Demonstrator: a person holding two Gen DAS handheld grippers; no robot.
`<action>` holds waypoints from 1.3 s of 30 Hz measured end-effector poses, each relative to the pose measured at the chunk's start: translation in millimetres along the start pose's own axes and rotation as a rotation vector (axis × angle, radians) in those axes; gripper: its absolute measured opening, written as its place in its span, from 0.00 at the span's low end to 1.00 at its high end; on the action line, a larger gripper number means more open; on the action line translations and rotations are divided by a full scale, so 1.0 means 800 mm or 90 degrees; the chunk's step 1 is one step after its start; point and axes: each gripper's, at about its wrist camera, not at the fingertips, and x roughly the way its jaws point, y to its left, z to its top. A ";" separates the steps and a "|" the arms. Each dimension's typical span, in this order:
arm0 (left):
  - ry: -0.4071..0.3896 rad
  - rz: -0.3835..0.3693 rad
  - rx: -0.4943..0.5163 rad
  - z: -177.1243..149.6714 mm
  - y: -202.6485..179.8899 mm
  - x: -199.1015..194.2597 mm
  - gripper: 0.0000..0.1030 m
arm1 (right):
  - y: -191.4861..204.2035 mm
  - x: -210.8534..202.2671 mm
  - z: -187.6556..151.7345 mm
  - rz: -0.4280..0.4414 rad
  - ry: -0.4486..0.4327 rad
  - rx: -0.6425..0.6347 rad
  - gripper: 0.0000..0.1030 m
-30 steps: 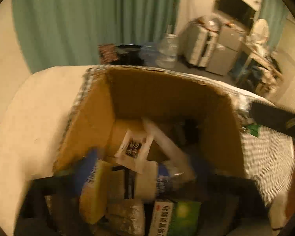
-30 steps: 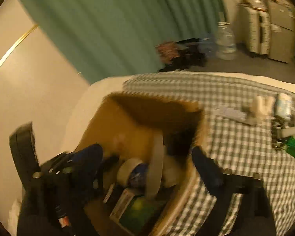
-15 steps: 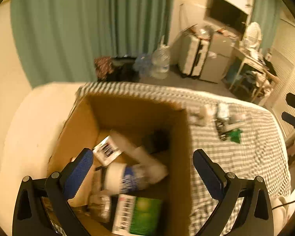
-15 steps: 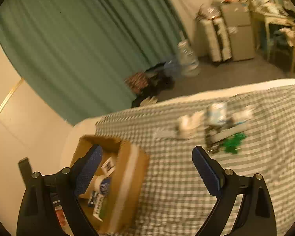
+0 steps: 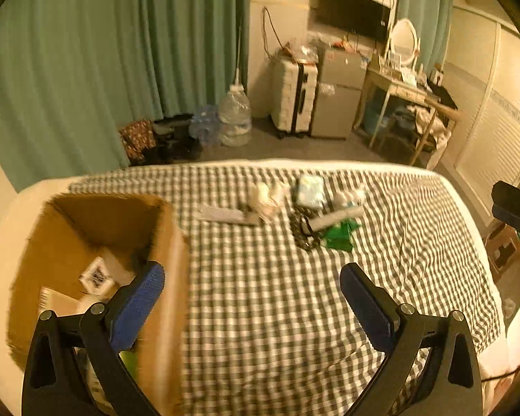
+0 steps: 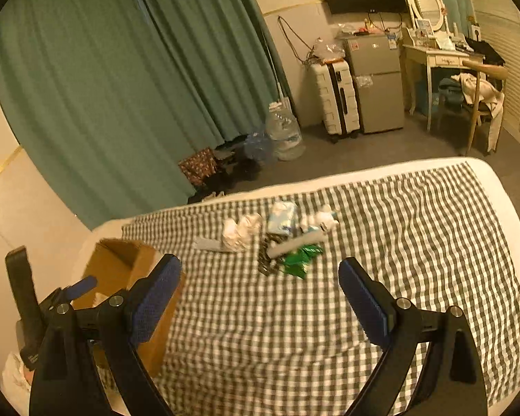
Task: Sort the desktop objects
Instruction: 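Grasp the white lace cloth with the left tool while the right tool grasps the green snack bag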
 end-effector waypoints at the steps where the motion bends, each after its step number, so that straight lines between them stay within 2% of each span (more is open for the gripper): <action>1: 0.008 0.000 0.001 0.000 -0.006 0.011 1.00 | -0.009 0.005 -0.004 -0.001 0.003 0.004 0.91; 6: 0.041 0.006 0.008 -0.006 -0.027 0.074 1.00 | -0.048 0.054 -0.025 -0.003 0.027 0.024 0.91; 11: 0.038 0.020 -0.008 -0.003 -0.032 0.133 1.00 | -0.076 0.124 -0.055 -0.014 0.045 0.043 0.91; 16: 0.015 0.035 -0.026 0.011 -0.024 0.190 1.00 | -0.067 0.192 -0.072 -0.063 0.026 -0.017 0.90; 21: 0.029 0.037 -0.006 0.037 -0.022 0.252 1.00 | -0.061 0.266 -0.065 -0.071 0.049 -0.051 0.90; 25: 0.020 0.039 0.017 0.053 -0.025 0.291 1.00 | -0.060 0.304 -0.057 -0.070 0.070 -0.061 0.89; 27: 0.025 0.046 0.030 0.058 -0.026 0.311 1.00 | -0.063 0.319 -0.060 -0.069 0.079 -0.058 0.84; 28: 0.028 0.048 0.034 0.060 -0.026 0.319 1.00 | -0.065 0.327 -0.064 -0.065 0.088 -0.056 0.79; 29: 0.034 0.048 0.036 0.061 -0.026 0.326 1.00 | -0.068 0.334 -0.068 -0.063 0.099 -0.056 0.70; 30: 0.061 0.033 0.038 0.062 -0.025 0.339 1.00 | -0.069 0.338 -0.070 -0.067 0.105 -0.062 0.64; 31: 0.078 0.017 0.036 0.063 -0.024 0.345 0.97 | -0.070 0.339 -0.072 -0.072 0.103 -0.075 0.57; 32: 0.089 0.009 0.031 0.063 -0.023 0.350 0.78 | -0.070 0.337 -0.073 -0.067 0.095 -0.083 0.48; 33: 0.098 0.016 0.027 0.062 -0.023 0.352 0.46 | -0.071 0.333 -0.074 -0.051 0.091 -0.081 0.45; 34: 0.110 0.020 0.025 0.061 -0.023 0.353 0.24 | -0.072 0.330 -0.074 -0.046 0.091 -0.077 0.42; 39: 0.103 0.010 0.028 0.056 -0.032 0.318 0.22 | -0.076 0.304 -0.081 -0.024 0.098 -0.059 0.35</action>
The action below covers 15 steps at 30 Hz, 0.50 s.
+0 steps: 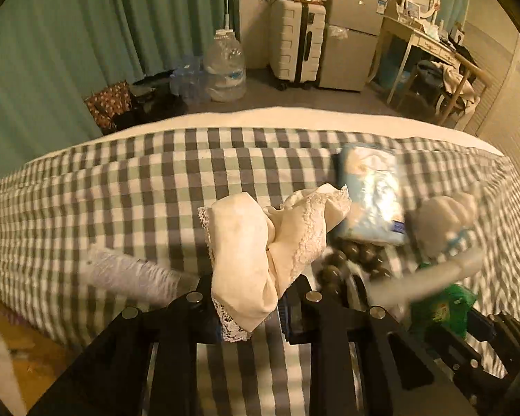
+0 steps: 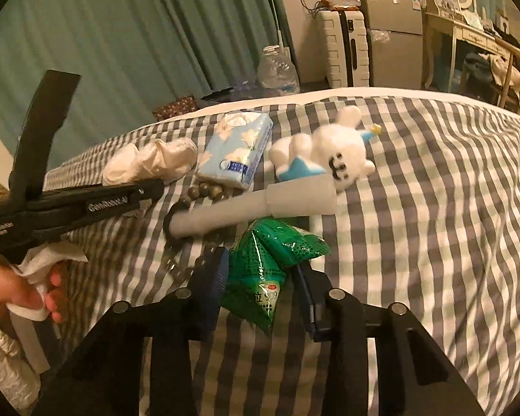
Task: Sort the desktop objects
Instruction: 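Grasp the white lace cloth with the left tool while the right tool grasps the green snack bag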
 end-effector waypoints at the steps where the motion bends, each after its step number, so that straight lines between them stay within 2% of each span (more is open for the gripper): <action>1: -0.004 0.000 0.002 -0.002 -0.002 -0.009 0.22 | 0.000 -0.008 -0.004 -0.002 0.001 0.001 0.35; 9: -0.045 -0.019 0.015 -0.025 -0.014 -0.120 0.22 | 0.008 -0.089 -0.037 0.009 -0.015 0.035 0.35; 11: -0.042 -0.036 0.009 -0.035 -0.016 -0.147 0.22 | 0.016 -0.109 -0.045 0.009 -0.019 0.033 0.35; 13: -0.037 -0.081 -0.029 -0.050 -0.011 -0.175 0.22 | 0.022 -0.129 -0.051 0.006 -0.024 0.031 0.35; 15: -0.035 -0.091 -0.037 -0.061 -0.008 -0.194 0.22 | 0.029 -0.153 -0.058 0.014 -0.030 0.031 0.35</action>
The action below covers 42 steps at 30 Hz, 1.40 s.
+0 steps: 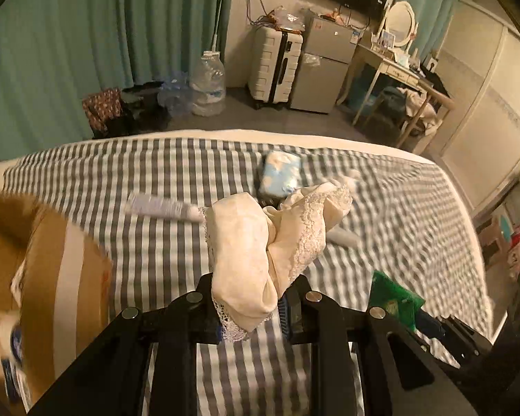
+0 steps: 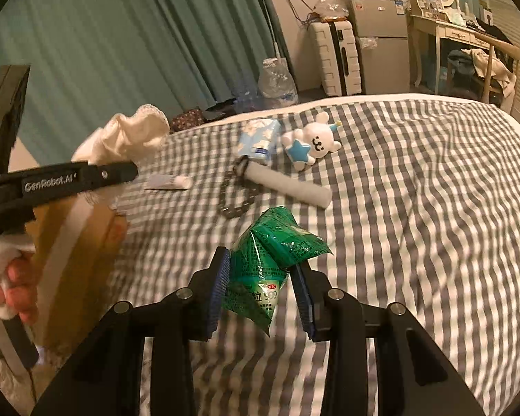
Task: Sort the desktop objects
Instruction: 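Grasp the white lace cloth with the left tool while the right tool grasps the green snack bag, then carry the lace cloth and green snack bag into the cardboard box and release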
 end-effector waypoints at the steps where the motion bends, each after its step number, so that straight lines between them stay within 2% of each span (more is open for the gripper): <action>1: -0.005 0.000 0.004 -0.006 -0.002 -0.014 0.22 | 0.004 -0.015 -0.005 0.001 -0.004 -0.004 0.35; 5: -0.015 -0.003 0.029 -0.017 -0.007 -0.055 0.22 | 0.027 -0.071 0.002 -0.012 -0.032 -0.044 0.35; 8: -0.042 0.014 0.055 -0.019 -0.009 -0.096 0.22 | 0.052 -0.113 0.013 -0.008 -0.060 -0.063 0.35; 11: -0.079 0.014 0.053 -0.014 0.006 -0.139 0.23 | 0.086 -0.143 0.023 -0.003 -0.081 -0.091 0.35; 18: -0.109 0.037 0.018 0.013 0.082 -0.235 0.22 | 0.181 -0.178 0.040 0.017 -0.107 -0.160 0.35; 24: -0.115 0.124 0.043 0.009 0.155 -0.289 0.23 | 0.279 -0.179 0.052 0.075 -0.115 -0.200 0.35; 26: -0.114 0.135 0.035 0.002 0.178 -0.294 0.23 | 0.310 -0.170 0.052 0.087 -0.108 -0.214 0.35; 28: -0.114 0.125 0.016 -0.008 0.210 -0.294 0.23 | 0.345 -0.155 0.049 0.100 -0.093 -0.233 0.35; 34: -0.078 0.127 -0.015 -0.046 0.286 -0.246 0.23 | 0.416 -0.094 0.025 0.125 -0.030 -0.262 0.35; 38: -0.037 0.134 -0.016 -0.068 0.324 -0.201 0.23 | 0.435 -0.031 0.015 0.121 0.027 -0.252 0.35; 42: -0.030 0.116 -0.021 -0.079 0.348 -0.179 0.23 | 0.440 0.018 0.001 0.117 0.068 -0.227 0.35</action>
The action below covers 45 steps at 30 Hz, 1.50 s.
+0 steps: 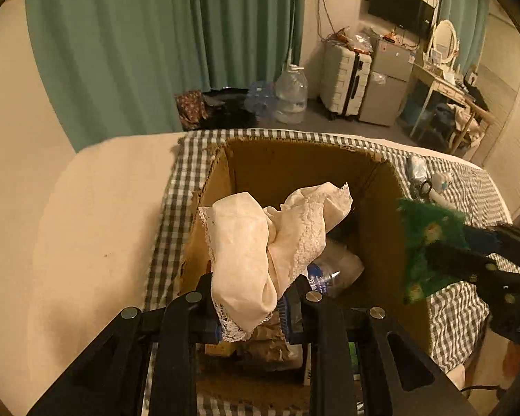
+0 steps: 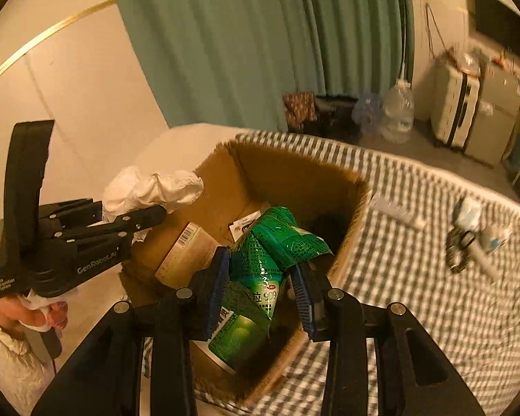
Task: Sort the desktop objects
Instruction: 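Carry the lace cloth and green snack bag into the cardboard box and release, then grasp the white stick with the right tool while the left tool grasps the black hair tie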
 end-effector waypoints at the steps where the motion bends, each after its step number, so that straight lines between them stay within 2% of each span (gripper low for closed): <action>1: -0.001 -0.008 0.001 -0.003 0.003 0.006 0.23 | -0.001 0.011 -0.001 0.000 0.007 0.004 0.35; 4: -0.002 -0.022 0.007 -0.008 0.009 0.020 0.23 | -0.004 0.035 -0.004 -0.015 0.017 0.006 0.35; 6: -0.004 -0.040 0.000 -0.010 0.013 0.026 0.24 | 0.002 0.039 -0.009 -0.050 -0.007 -0.007 0.37; 7: -0.005 -0.044 0.001 -0.011 0.014 0.027 0.31 | 0.007 0.037 -0.015 -0.068 -0.037 -0.021 0.47; 8: -0.005 -0.047 0.007 -0.012 0.012 0.029 0.38 | 0.012 0.034 -0.020 -0.082 -0.059 -0.031 0.68; 9: -0.010 -0.048 0.019 -0.016 0.008 0.028 0.59 | 0.015 0.028 -0.025 -0.104 -0.088 -0.037 0.77; 10: -0.017 -0.045 0.027 -0.018 0.006 0.026 0.68 | 0.014 0.024 -0.028 -0.120 -0.117 -0.041 0.82; 11: -0.028 -0.042 0.035 -0.017 0.007 0.025 0.78 | 0.017 0.016 -0.033 -0.129 -0.148 -0.045 0.82; 12: -0.046 -0.037 0.047 -0.018 0.003 0.019 0.80 | 0.017 0.011 -0.036 -0.125 -0.164 -0.051 0.82; 15: -0.061 -0.031 0.042 -0.017 0.000 0.010 0.84 | 0.014 0.005 -0.038 -0.139 -0.164 -0.056 0.82; 18: -0.079 -0.037 0.023 -0.017 -0.003 -0.005 0.85 | 0.005 -0.015 -0.041 -0.147 -0.184 -0.046 0.82; 22: -0.107 -0.025 0.048 -0.019 -0.025 -0.029 0.91 | -0.011 -0.058 -0.049 -0.166 -0.210 -0.042 0.82; 29: -0.116 -0.033 0.071 -0.025 -0.097 -0.073 0.96 | -0.035 -0.148 -0.072 -0.240 -0.239 -0.088 0.82; 30: -0.119 -0.030 0.073 -0.029 -0.113 -0.080 1.00 | -0.040 -0.158 -0.074 -0.244 -0.241 -0.090 0.82; 32: -0.119 -0.028 0.072 -0.034 -0.135 -0.086 1.00 | -0.055 -0.179 -0.083 -0.251 -0.246 -0.088 0.82; 36: -0.110 -0.031 0.071 -0.045 -0.196 -0.087 1.00 | -0.103 -0.208 -0.105 -0.239 -0.242 -0.056 0.82; 39: -0.135 -0.025 0.023 -0.063 -0.237 -0.078 1.00 | -0.146 -0.226 -0.125 -0.221 -0.244 -0.006 0.82; 42: -0.110 -0.045 -0.021 -0.080 -0.275 -0.042 1.00 | -0.207 -0.230 -0.142 -0.230 -0.226 0.057 0.82; 45: -0.076 -0.046 -0.031 -0.087 -0.300 -0.004 1.00 | -0.261 -0.231 -0.160 -0.227 -0.219 0.114 0.82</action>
